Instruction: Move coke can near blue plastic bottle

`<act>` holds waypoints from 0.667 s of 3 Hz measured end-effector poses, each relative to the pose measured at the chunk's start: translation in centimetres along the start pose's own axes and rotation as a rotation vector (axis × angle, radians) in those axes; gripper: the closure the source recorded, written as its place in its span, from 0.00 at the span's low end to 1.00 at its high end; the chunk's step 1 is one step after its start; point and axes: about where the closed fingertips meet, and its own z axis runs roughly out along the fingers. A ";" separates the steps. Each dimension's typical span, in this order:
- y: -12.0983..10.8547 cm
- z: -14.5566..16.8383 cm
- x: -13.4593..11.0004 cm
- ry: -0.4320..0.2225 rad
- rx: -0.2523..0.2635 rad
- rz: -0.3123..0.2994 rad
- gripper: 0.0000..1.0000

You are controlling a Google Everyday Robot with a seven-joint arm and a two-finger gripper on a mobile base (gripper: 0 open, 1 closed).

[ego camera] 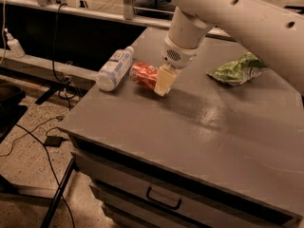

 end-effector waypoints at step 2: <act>0.3 1.1 -1.9 0.003 -0.035 -0.053 0.61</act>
Offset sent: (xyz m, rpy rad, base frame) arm 0.0113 0.0293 -0.0079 0.0056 0.0355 0.0889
